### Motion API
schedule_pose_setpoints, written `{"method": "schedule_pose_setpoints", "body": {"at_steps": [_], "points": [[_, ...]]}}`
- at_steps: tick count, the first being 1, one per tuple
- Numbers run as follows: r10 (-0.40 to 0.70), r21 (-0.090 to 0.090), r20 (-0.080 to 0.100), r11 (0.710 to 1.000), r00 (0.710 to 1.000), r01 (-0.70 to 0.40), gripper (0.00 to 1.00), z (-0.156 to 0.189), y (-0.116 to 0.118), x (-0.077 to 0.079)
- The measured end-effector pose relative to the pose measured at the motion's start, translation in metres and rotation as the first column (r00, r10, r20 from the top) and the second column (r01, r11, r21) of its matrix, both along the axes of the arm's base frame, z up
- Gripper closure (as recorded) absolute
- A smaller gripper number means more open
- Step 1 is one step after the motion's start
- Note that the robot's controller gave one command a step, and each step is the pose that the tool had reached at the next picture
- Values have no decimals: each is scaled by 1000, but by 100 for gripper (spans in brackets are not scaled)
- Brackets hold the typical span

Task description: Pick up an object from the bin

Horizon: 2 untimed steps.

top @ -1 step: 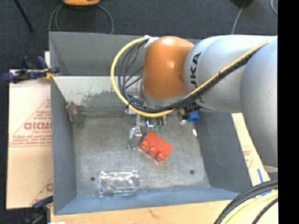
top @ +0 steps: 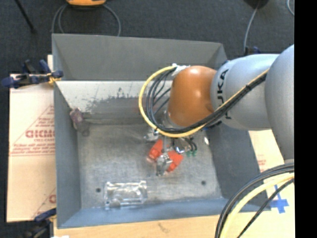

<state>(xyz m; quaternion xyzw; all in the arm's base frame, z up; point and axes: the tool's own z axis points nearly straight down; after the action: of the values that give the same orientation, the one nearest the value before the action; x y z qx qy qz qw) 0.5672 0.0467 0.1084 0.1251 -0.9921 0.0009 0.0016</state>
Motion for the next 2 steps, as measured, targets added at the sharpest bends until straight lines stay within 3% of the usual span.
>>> {"method": "schedule_pose_setpoints", "body": {"at_steps": [1,2], "points": [[261,-2,6,965,965,-261,0,-27,-63,27],[261,2,8,965,965,-261,100,-26,-59,27]]}}
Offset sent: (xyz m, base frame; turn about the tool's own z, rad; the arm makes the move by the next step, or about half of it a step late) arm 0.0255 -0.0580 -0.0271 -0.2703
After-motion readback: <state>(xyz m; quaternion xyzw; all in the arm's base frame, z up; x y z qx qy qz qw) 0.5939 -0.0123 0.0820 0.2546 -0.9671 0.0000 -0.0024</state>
